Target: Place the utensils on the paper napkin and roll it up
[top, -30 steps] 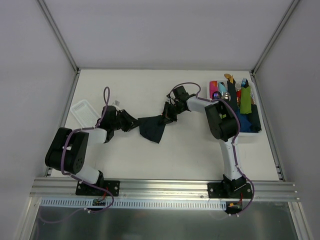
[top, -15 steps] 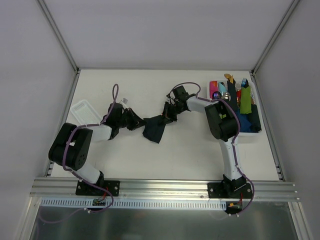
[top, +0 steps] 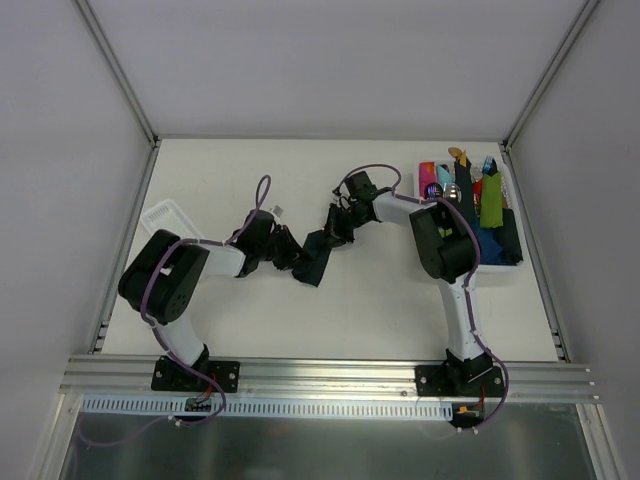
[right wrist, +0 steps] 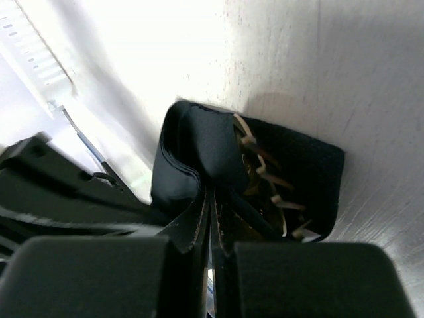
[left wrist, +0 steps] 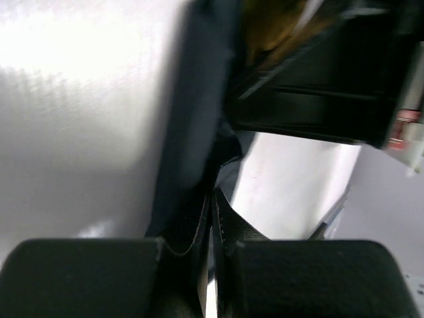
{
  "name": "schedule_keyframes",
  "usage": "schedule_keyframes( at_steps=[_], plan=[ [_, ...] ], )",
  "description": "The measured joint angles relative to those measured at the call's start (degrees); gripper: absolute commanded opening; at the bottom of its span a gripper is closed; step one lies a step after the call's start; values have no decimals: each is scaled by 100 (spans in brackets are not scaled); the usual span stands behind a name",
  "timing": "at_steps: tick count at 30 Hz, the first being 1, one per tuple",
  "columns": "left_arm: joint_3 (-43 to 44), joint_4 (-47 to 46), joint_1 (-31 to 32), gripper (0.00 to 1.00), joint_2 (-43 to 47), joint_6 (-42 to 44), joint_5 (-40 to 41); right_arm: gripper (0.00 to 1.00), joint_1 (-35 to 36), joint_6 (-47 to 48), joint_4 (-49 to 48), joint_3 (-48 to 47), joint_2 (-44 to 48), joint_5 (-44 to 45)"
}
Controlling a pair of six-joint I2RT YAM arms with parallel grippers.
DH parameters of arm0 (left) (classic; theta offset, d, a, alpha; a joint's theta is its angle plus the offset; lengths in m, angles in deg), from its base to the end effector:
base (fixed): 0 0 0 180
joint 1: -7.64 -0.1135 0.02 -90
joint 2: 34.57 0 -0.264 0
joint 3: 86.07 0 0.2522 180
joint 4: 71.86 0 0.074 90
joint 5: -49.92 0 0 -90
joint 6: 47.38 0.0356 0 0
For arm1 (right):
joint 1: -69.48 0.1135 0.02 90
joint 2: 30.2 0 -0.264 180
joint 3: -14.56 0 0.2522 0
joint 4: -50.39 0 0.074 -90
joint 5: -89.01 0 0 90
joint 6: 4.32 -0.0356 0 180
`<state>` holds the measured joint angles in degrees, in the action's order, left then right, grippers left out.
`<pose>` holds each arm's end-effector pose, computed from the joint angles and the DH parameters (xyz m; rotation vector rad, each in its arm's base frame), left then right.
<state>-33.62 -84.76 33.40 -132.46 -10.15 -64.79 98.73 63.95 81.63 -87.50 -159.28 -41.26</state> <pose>0.2843 -0.1537 0.1381 -0.2731 2.3394 -1.2079 0.3939 0.2470 0.1178 -0.4556 2.6623 1.2178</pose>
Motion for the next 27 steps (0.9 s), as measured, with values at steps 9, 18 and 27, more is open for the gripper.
schedule_keyframes(
  at_steps=[9, 18, 27],
  plan=[
    [136, 479, 57, 0, -229, -63, 275, 3, 2, 107, 20, -11, 0, -17],
    [522, 1115, 85, 0, -376, -101, 393, 18, -22, 634, 269, -52, 109, -103],
    [619, 1102, 81, 0, -496, -282, 389, 23, -210, 1204, 487, 28, 822, -669]
  ],
)
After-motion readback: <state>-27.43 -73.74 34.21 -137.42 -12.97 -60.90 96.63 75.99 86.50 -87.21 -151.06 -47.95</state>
